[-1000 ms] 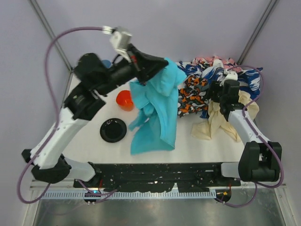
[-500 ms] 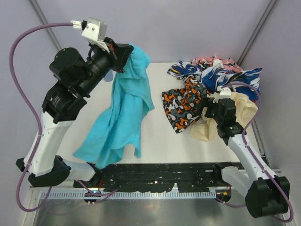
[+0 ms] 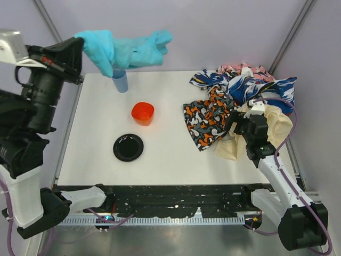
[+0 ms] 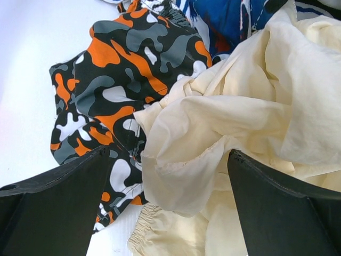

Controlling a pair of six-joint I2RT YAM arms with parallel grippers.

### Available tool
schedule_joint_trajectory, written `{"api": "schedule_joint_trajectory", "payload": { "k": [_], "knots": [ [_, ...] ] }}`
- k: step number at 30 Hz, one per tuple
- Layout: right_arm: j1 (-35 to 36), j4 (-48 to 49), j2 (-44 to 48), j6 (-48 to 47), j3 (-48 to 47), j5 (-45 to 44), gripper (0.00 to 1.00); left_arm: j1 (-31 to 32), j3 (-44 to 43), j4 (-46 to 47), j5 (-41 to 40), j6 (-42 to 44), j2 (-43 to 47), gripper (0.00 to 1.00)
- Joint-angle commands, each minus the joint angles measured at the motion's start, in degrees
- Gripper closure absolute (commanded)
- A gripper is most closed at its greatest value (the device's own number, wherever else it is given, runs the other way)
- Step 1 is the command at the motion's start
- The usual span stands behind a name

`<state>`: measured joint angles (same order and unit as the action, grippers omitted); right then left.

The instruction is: Pick out a specific cloth from the pile

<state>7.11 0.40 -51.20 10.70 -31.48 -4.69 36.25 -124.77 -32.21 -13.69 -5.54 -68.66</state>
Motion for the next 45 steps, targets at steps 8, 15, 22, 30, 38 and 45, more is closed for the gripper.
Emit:
{"api": "schedule_joint_trajectory", "payload": {
  "k": [8,15,22,30,38,45],
  "knots": [
    [0.09,1.71,0.58,0.20,-0.95,-1.38,0.05,-10.13,-11.26,10.17,-24.02,19.08,-10.86,1.00],
    [0.00,1.71,-1.18,0.20,-1.12,-1.55,0.05,-17.08,-4.98,10.76,-21.21,16.45,-10.36,1.00],
    [0.00,1.71,-2.06,0.29,-1.30,-1.46,0.05,-25.61,4.61,10.50,-16.81,8.45,-7.80,1.00],
    [0.00,1.62,-2.76,0.20,-1.30,-1.64,0.05,-32.20,18.22,13.65,-13.55,0.37,-5.34,1.00],
    [0.09,1.35,-3.38,0.20,-1.39,-2.26,0.05,-33.26,31.24,21.12,-13.12,-3.33,-0.86,1.00],
    [0.00,1.00,-3.56,0.20,-1.39,-2.08,0.05,-33.35,31.87,20.17,-13.47,-4.47,-3.05,1.00]
  ]
}}
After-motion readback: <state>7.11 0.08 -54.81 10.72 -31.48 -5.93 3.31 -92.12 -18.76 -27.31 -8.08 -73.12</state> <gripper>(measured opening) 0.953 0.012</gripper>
